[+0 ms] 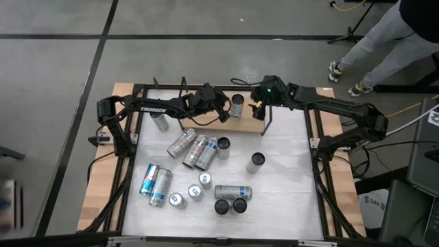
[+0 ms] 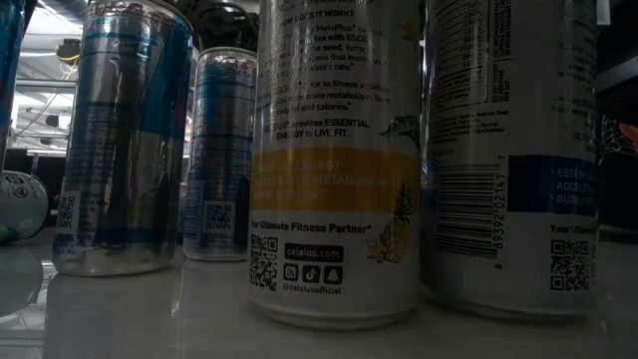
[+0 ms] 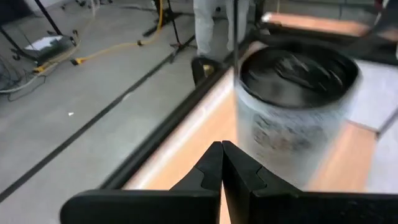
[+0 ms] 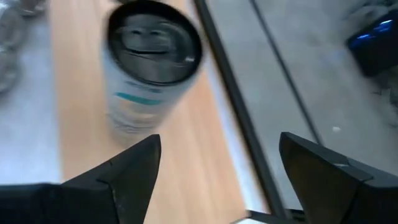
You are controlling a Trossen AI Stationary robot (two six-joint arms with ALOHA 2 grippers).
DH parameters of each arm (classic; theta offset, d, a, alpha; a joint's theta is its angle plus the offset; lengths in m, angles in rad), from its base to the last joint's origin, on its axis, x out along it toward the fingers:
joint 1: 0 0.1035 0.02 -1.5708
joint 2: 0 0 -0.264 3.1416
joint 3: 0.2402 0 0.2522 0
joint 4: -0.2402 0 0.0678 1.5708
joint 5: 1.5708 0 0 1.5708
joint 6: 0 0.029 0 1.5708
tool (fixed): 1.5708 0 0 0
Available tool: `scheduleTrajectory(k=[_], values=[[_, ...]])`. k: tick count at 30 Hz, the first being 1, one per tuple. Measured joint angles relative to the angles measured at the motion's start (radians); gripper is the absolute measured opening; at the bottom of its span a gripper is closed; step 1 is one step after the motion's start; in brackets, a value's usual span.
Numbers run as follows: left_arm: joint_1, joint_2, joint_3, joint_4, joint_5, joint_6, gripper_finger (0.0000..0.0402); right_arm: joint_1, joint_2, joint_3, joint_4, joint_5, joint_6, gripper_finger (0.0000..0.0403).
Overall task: Place canned beverage on shelf
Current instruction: Put the white soda can on the shelf
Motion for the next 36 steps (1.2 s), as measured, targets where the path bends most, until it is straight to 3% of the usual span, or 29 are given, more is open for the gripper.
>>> scheduleTrajectory(k=[5, 14, 23, 36], values=[[-0.031, 0.0, 0.0, -0.045, 0.0, -0.024, 0.0, 0.0, 0.003, 0.0, 0.038, 0.068, -0.013, 0.0321], [-0.098, 0.0, 0.0, -0.029, 0.067, -0.054, 0.0, 0.0, 0.009, 0.0, 0.141, 0.068, -0.036, 0.0321], [-0.107, 0.0, 0.0, -0.029, 0.035, -0.054, 0.0, 0.0, 0.01, 0.0, 0.162, 0.023, -0.036, 0.0321], [-0.106, 0.0, 0.0, -0.028, -0.008, -0.054, 0.0, -0.002, 0.021, 0.0, 0.187, 0.055, -0.037, 0.0321]])
